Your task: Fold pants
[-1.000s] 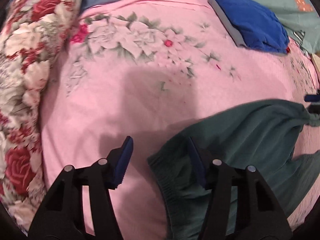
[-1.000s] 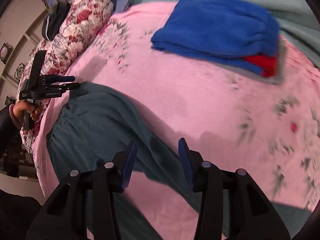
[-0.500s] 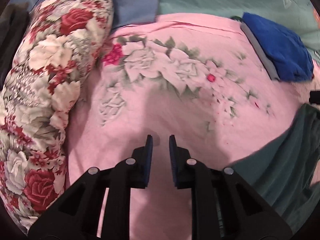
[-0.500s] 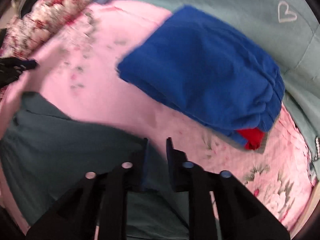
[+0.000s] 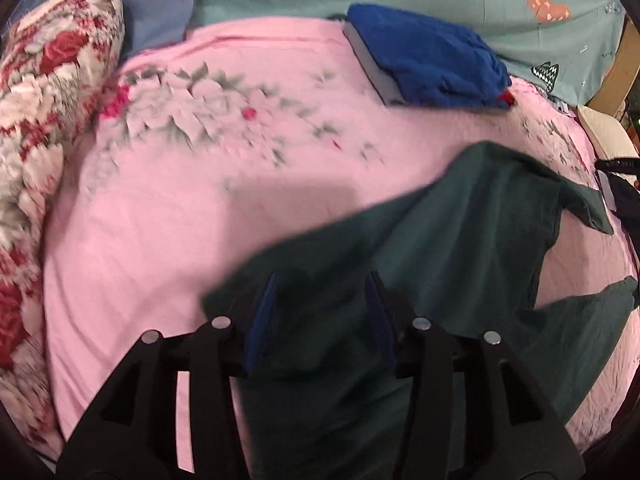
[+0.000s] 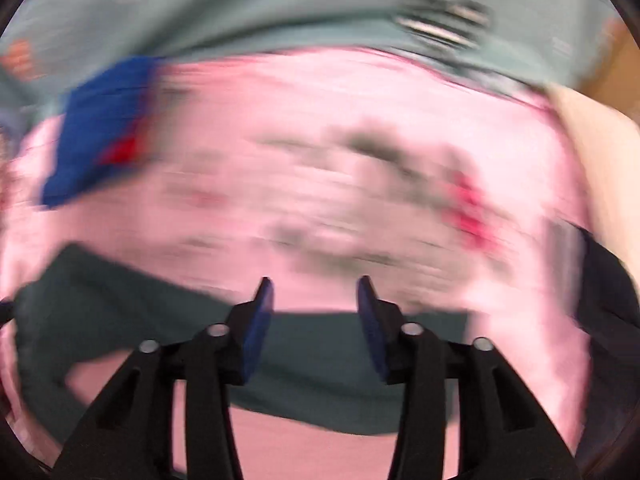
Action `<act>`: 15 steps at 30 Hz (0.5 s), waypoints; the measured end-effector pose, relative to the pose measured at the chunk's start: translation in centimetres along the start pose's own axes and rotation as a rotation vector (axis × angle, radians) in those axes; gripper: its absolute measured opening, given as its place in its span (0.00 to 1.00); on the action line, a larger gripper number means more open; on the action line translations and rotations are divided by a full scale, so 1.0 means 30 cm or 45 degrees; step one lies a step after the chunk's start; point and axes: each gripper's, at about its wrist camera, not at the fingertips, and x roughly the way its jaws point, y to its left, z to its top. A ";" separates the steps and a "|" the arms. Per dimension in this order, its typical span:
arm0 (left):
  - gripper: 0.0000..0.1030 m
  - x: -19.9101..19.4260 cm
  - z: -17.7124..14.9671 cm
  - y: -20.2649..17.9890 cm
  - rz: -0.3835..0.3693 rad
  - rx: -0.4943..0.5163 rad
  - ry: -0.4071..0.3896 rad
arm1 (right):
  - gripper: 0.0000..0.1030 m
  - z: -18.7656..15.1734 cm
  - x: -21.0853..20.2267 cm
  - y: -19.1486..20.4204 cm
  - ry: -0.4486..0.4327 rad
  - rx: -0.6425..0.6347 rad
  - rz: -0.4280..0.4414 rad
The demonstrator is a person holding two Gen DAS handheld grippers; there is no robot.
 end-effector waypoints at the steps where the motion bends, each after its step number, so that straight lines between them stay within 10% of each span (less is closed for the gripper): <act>1: 0.46 0.005 -0.015 -0.017 -0.002 -0.024 0.011 | 0.51 -0.017 0.025 -0.063 0.027 0.036 -0.033; 6: 0.55 -0.006 -0.058 -0.071 0.049 -0.044 0.026 | 0.52 -0.077 0.175 -0.184 0.199 0.176 0.102; 8: 0.56 -0.012 -0.066 -0.078 0.078 -0.041 0.037 | 0.40 -0.083 0.179 -0.167 0.152 0.121 0.117; 9: 0.56 -0.017 -0.067 -0.079 0.091 -0.044 0.042 | 0.11 -0.076 0.170 -0.154 0.122 0.073 0.119; 10: 0.56 -0.020 -0.063 -0.075 0.107 -0.052 0.049 | 0.04 -0.067 0.159 -0.143 0.103 0.033 0.094; 15: 0.57 -0.024 -0.025 -0.076 0.179 -0.071 0.042 | 0.04 0.013 0.096 -0.155 -0.123 -0.027 -0.154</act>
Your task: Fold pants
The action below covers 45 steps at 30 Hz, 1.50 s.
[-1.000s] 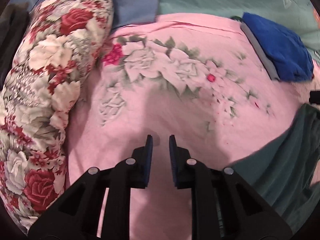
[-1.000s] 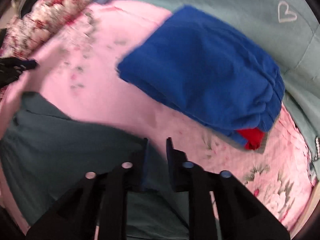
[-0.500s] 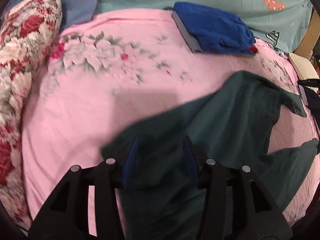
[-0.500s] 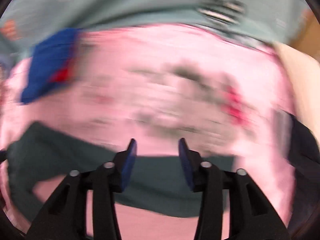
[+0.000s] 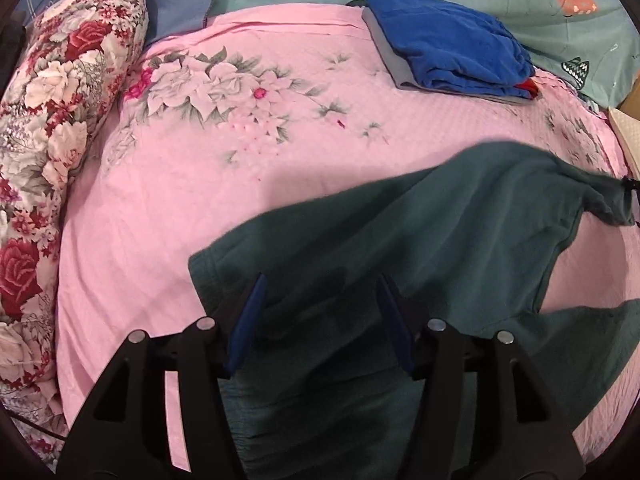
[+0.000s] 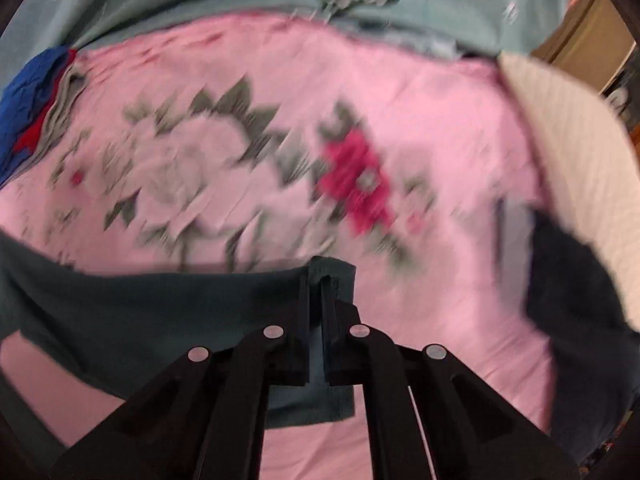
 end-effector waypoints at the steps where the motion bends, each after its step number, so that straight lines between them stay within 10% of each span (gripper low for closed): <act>1: 0.60 -0.001 0.007 -0.004 0.015 0.000 -0.005 | 0.04 0.015 0.002 -0.015 -0.033 0.018 -0.029; 6: 0.62 0.003 0.027 -0.017 0.079 0.052 -0.007 | 0.10 0.034 0.110 0.006 0.064 -0.015 -0.136; 11: 0.63 -0.022 0.113 0.111 0.074 0.052 -0.040 | 0.40 0.032 -0.077 0.037 -0.127 -0.033 -0.161; 17: 0.49 0.087 0.201 0.160 -0.085 0.263 0.114 | 0.41 0.074 -0.288 0.440 -0.097 -0.408 0.522; 23: 0.46 0.147 0.183 0.102 -0.203 0.464 0.220 | 0.41 0.027 -0.349 0.852 0.016 -0.728 0.796; 35: 0.45 0.188 0.201 0.137 -0.359 0.594 0.265 | 0.40 -0.017 -0.219 1.133 0.151 -1.155 0.709; 39: 0.13 0.188 0.224 0.150 -0.390 0.591 0.254 | 0.01 -0.035 -0.239 1.145 0.139 -1.238 0.677; 45: 0.04 0.138 0.227 0.157 -0.383 0.623 0.201 | 0.01 -0.030 -0.364 1.073 0.078 -1.158 0.735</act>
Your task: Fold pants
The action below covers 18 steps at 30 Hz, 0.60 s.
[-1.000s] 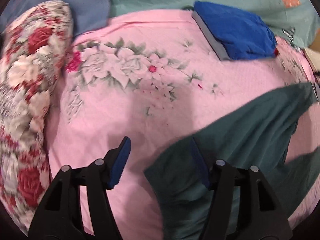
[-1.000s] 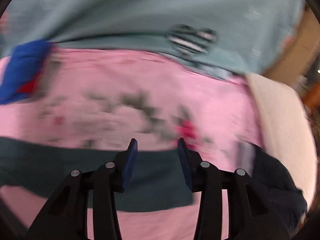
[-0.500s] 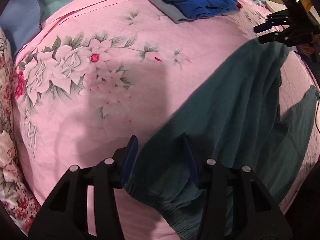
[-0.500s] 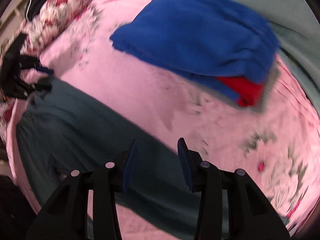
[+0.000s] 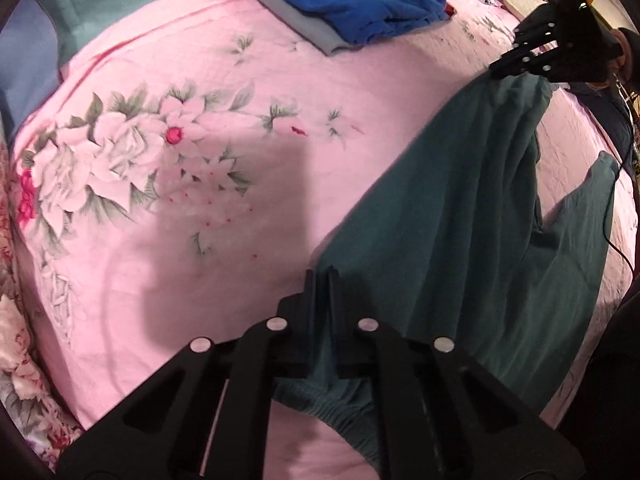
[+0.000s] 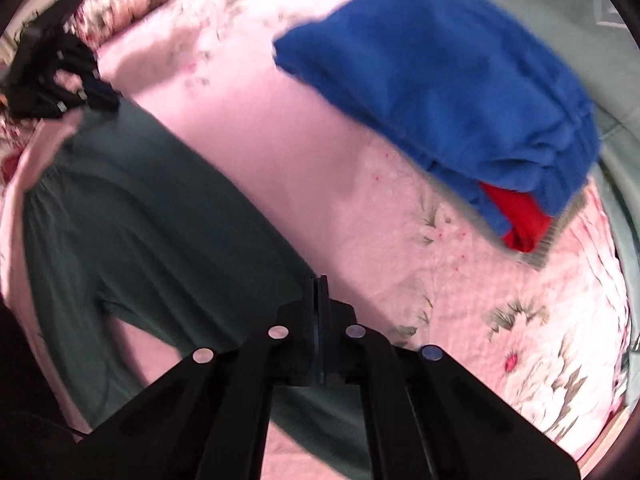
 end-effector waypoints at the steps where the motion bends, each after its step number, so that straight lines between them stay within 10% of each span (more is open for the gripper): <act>1: 0.04 -0.018 0.002 -0.016 0.011 -0.001 -0.018 | 0.01 -0.010 -0.038 0.012 -0.024 0.003 -0.001; 9: 0.04 -0.317 -0.071 -0.127 0.106 0.033 -0.196 | 0.01 -0.191 -0.308 0.251 -0.113 -0.127 -0.030; 18: 0.04 -0.442 -0.372 -0.340 0.043 -0.006 -0.171 | 0.01 -0.486 -0.263 0.593 0.023 -0.256 0.109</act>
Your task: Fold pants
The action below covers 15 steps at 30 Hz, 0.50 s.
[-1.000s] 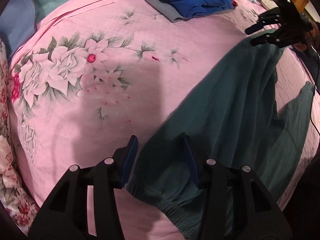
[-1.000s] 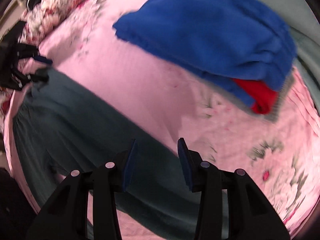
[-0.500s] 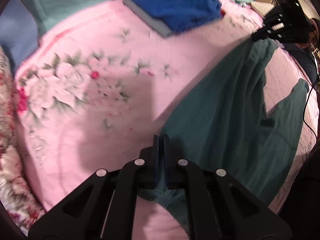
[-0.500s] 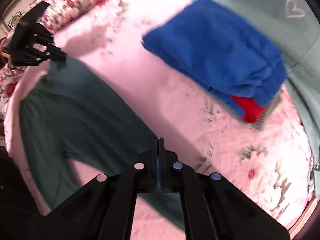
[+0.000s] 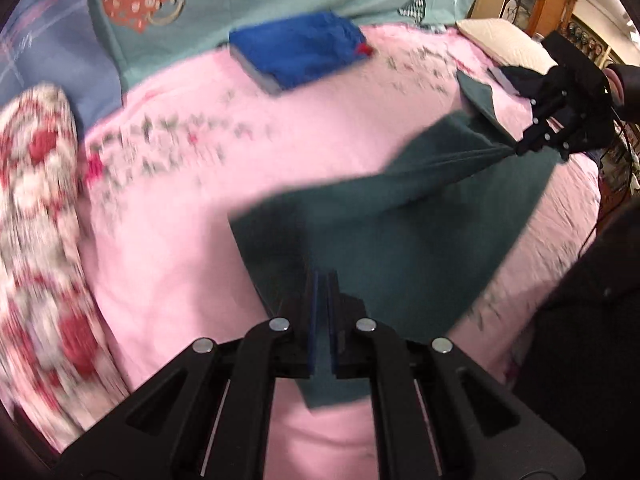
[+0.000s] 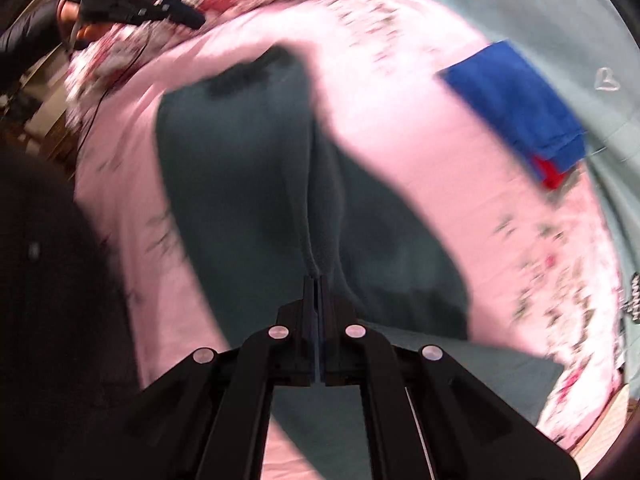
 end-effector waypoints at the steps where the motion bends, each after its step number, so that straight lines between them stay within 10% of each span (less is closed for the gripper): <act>1: 0.04 0.011 -0.039 -0.011 -0.006 -0.023 0.019 | 0.01 -0.015 0.021 0.021 0.012 0.004 0.021; 11: 0.09 0.100 -0.150 0.055 -0.044 -0.366 -0.029 | 0.05 -0.106 0.222 0.083 0.187 0.104 0.006; 14: 0.20 0.171 -0.179 0.042 -0.109 -0.408 -0.007 | 0.10 0.007 0.098 0.057 -0.015 0.186 0.036; 15: 0.20 0.213 -0.194 0.029 -0.119 -0.402 0.024 | 0.27 0.053 0.067 0.047 -0.094 0.222 0.027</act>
